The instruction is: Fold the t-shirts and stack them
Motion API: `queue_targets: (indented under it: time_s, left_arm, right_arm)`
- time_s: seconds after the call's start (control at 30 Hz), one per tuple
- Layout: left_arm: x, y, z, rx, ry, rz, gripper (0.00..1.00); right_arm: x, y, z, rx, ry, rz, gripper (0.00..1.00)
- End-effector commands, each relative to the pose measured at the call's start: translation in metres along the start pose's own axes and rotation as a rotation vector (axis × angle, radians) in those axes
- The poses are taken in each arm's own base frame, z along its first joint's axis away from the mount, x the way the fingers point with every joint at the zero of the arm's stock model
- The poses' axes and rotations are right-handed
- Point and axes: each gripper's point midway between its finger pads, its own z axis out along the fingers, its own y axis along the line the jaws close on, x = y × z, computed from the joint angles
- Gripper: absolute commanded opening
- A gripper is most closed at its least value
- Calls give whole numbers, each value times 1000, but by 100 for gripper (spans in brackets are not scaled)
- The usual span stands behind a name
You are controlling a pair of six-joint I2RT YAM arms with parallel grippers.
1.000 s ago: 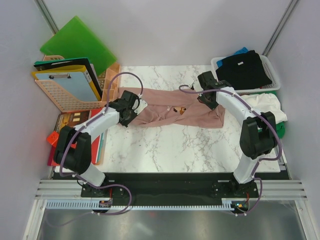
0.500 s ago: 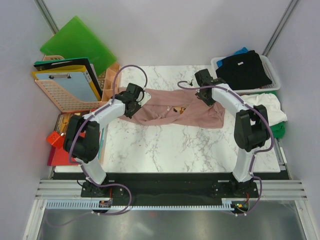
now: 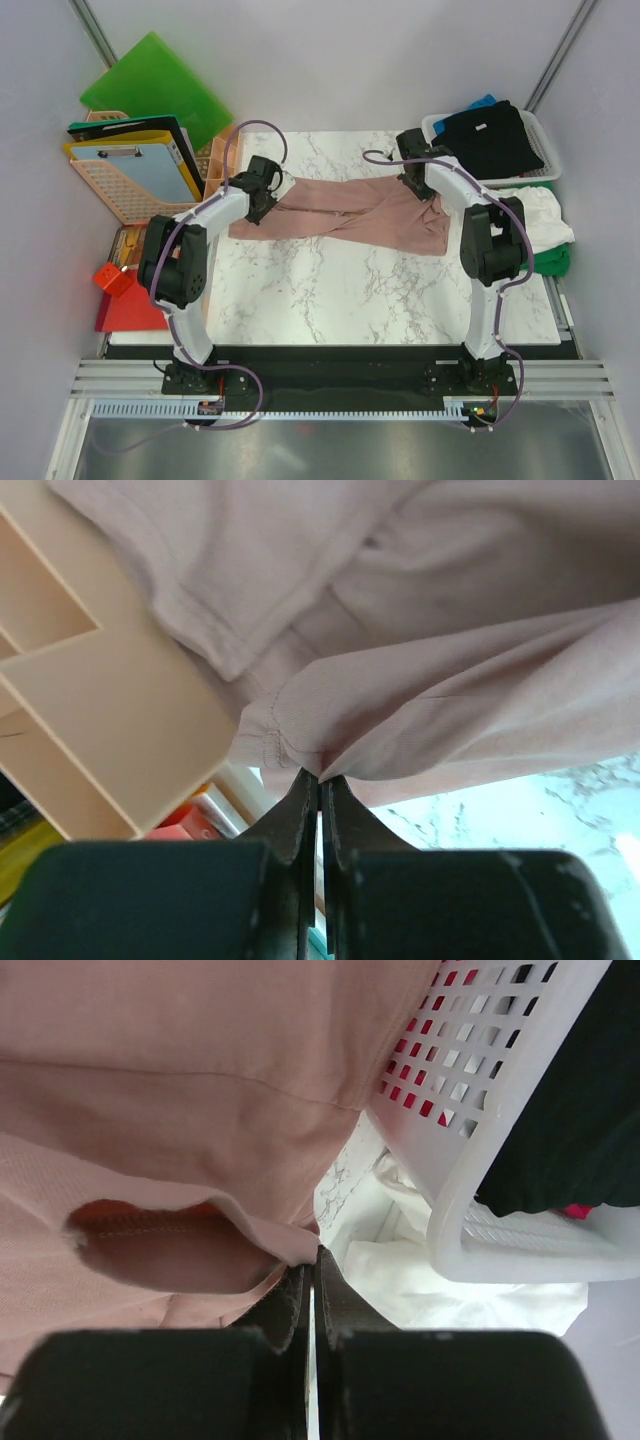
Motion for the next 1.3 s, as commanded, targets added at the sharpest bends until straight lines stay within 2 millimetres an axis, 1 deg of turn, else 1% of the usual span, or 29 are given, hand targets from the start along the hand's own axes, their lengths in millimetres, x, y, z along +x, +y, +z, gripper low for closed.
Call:
queue_targets:
  time_s: [0.0, 0.1, 0.27, 0.47, 0.5, 0.57, 0.6, 0.63, 0.67, 0.7, 0.8, 0.83, 0.9, 0.97, 1.0, 1.07, 1.1, 1.13, 1.17, 1.2, 1.23, 1.27]
  left_arm:
    - [-21, 23, 0, -43, -59, -1, 2]
    - [-25, 27, 1, -50, -64, -2, 2]
    - [-28, 26, 6, -39, -62, -6, 2]
    - [-33, 28, 11, -47, -59, 1, 2]
    - [-37, 32, 9, -56, -69, -3, 2]
    - [-39, 35, 11, -68, -65, -7, 2]
    - [-44, 40, 10, -81, -74, -13, 2]
    - [-46, 43, 10, -91, -73, -15, 2]
    - [-46, 43, 14, -95, -65, -14, 2]
    - [-52, 46, 14, -104, -73, -17, 2]
    - [-51, 51, 21, -127, -50, -13, 2]
    - [-51, 53, 22, -140, -45, -14, 2]
    - [-49, 53, 27, -144, -39, -19, 2]
    - [-47, 53, 29, -150, -30, -30, 4]
    - [-46, 54, 30, -158, -29, -33, 14]
    - [-41, 59, 31, -179, -10, -53, 33]
    - [-39, 61, 31, -194, -1, -60, 47]
    - [-37, 62, 32, -196, 2, -64, 51]
    - [-33, 65, 33, -203, 13, -69, 56]
    - [-30, 67, 33, -214, 24, -74, 57]
    - [-29, 71, 32, -222, 22, -77, 58]
    - [-25, 74, 32, -223, 29, -85, 59]
  right_arm:
    - [-4, -20, 3, 50, 5, 31, 0]
    - [0, -26, 12, 46, 17, 48, 0]
    - [0, -25, 24, 42, 31, 48, 0]
    - [-6, -27, 28, 47, 28, 54, 0]
    - [-8, -27, 28, 45, 23, 58, 0]
    - [-10, -27, 29, 44, 17, 64, 0]
    - [-13, -29, 29, 48, 11, 69, 0]
    - [-14, -27, 31, 46, 13, 66, 0]
    - [-15, -29, 31, 49, 10, 71, 0]
    - [-18, -31, 31, 53, 5, 75, 0]
    - [-21, -31, 34, 58, 5, 78, 0]
    - [-21, -31, 36, 60, 6, 79, 2]
    - [-22, -29, 35, 49, -1, 83, 6]
    - [-25, -28, 29, 31, -24, 97, 30]
    - [-23, -27, 28, 25, -23, 100, 56]
    - [-27, -30, 17, 22, -61, 125, 76]
    - [-24, -27, 16, 11, -64, 129, 84]
    - [-26, -32, 5, 12, -85, 142, 85]
    - [-27, -32, 0, 12, -95, 154, 86]
    - [-24, -32, -3, 10, -95, 158, 86]
    - [-26, -38, -16, 21, -118, 171, 86]
    - [-25, -41, -22, 26, -128, 178, 86]
